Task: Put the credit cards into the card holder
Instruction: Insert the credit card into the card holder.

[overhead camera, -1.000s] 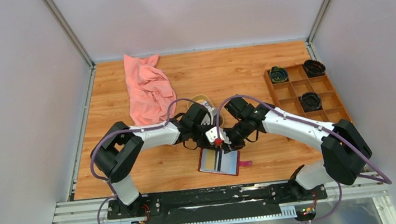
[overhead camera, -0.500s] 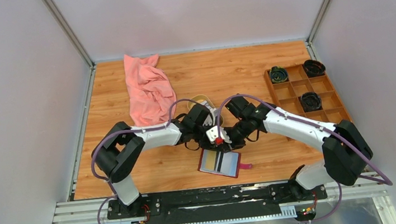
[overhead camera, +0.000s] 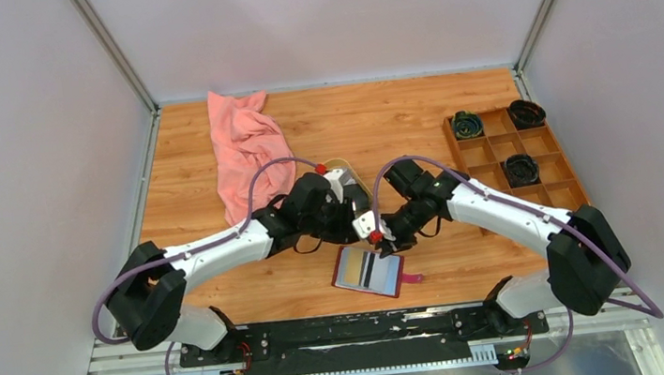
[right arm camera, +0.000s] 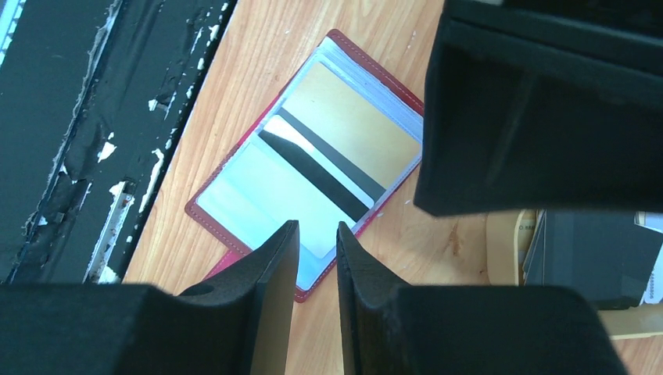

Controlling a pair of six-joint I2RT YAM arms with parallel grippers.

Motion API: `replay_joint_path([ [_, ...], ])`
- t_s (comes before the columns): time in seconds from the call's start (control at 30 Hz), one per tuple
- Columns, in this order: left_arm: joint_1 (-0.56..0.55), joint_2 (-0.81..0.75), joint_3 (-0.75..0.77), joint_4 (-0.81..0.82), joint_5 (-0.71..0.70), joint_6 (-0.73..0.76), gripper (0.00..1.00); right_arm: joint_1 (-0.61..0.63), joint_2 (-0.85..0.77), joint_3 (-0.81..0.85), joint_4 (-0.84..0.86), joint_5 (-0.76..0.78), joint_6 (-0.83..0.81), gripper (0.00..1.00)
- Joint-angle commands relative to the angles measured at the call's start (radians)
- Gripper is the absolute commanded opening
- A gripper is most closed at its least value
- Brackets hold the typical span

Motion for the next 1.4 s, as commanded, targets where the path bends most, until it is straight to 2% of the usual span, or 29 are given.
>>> replay_joint_path([
  [0.0, -0.01, -0.02, -0.093, 0.025, -0.013, -0.002, 0.28, -0.016, -0.016, 0.015, -0.072, -0.05, -0.076, 0.28],
  [0.13, -0.021, -0.018, -0.147, 0.043, -0.018, -0.006, 0.18, -0.003, 0.018, 0.003, -0.053, -0.086, -0.102, 0.28],
  [0.33, -0.023, 0.015, -0.174, 0.065, -0.014, 0.007, 0.16, 0.096, 0.079, 0.022, -0.001, -0.013, -0.113, 0.33],
  [0.37, -0.022, 0.025, -0.176, 0.069, -0.012, 0.009, 0.16, 0.11, 0.087, 0.03, -0.006, -0.003, -0.128, 0.35],
  [0.47, -0.023, 0.046, -0.187, 0.073, -0.017, 0.016, 0.16, 0.141, 0.108, 0.031, -0.029, 0.003, -0.234, 0.54],
  [0.6, -0.023, 0.052, -0.213, 0.08, -0.038, 0.018, 0.15, 0.171, 0.137, 0.041, -0.064, 0.021, -0.323, 0.63],
  [0.9, -0.023, 0.062, -0.24, 0.083, -0.059, 0.019, 0.14, 0.201, 0.296, 0.164, -0.196, 0.053, -0.41, 0.62],
  [1.37, -0.023, 0.069, -0.264, 0.108, -0.066, 0.025, 0.13, 0.253, 0.393, 0.212, -0.272, 0.178, -0.437, 0.6],
])
